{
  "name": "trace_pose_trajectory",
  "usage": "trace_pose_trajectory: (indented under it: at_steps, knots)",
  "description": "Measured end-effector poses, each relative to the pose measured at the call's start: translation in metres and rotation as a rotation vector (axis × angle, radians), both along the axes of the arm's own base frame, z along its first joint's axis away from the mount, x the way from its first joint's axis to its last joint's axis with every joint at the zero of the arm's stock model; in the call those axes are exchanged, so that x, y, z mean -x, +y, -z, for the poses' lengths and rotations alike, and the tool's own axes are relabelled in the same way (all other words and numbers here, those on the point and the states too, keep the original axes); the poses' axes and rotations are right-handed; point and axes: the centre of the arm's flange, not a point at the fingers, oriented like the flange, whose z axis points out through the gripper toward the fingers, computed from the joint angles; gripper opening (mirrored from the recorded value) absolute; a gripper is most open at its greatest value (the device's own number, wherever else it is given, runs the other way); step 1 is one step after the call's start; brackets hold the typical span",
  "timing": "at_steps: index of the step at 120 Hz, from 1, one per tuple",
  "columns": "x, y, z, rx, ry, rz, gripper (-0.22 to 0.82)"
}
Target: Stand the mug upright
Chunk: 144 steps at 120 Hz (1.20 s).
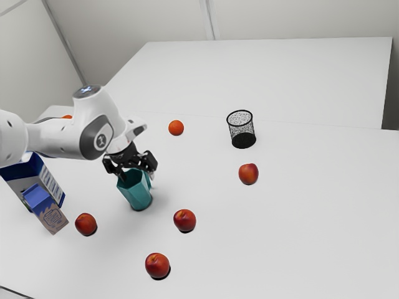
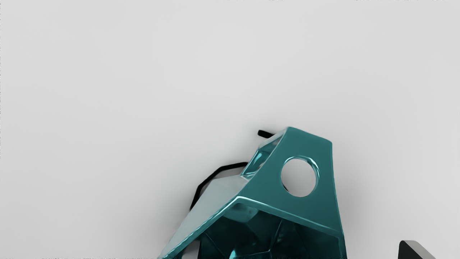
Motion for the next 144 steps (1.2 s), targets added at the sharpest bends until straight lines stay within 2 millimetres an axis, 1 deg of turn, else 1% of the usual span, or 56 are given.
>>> trace_pose_trajectory:
  at_steps: [22, 42, 48, 61, 76, 80, 93, 104, 117, 131, 144]
  knots:
    - [0.000, 0.000, -0.005, 0.038, 0.001, -0.026, 0.60]
    - [-0.003, -0.016, -0.016, 0.056, -0.012, -0.003, 0.60]
    - [-0.005, -0.023, -0.022, 0.058, -0.022, 0.012, 0.60]
    - [-0.013, -0.036, -0.043, 0.060, -0.038, 0.042, 0.60]
    - [-0.018, -0.038, -0.061, 0.054, -0.034, 0.058, 0.60]
    - [-0.021, -0.037, -0.068, 0.047, -0.034, 0.063, 0.60]
    - [-0.032, -0.035, -0.104, 0.010, -0.038, 0.087, 0.60]
    - [-0.036, -0.038, -0.124, -0.023, -0.031, 0.124, 0.60]
    - [-0.041, -0.038, -0.154, -0.069, -0.030, 0.167, 0.60]
    - [-0.044, -0.029, -0.181, -0.108, -0.023, 0.188, 0.60]
    - [-0.045, -0.017, -0.212, -0.127, -0.025, 0.185, 0.60]
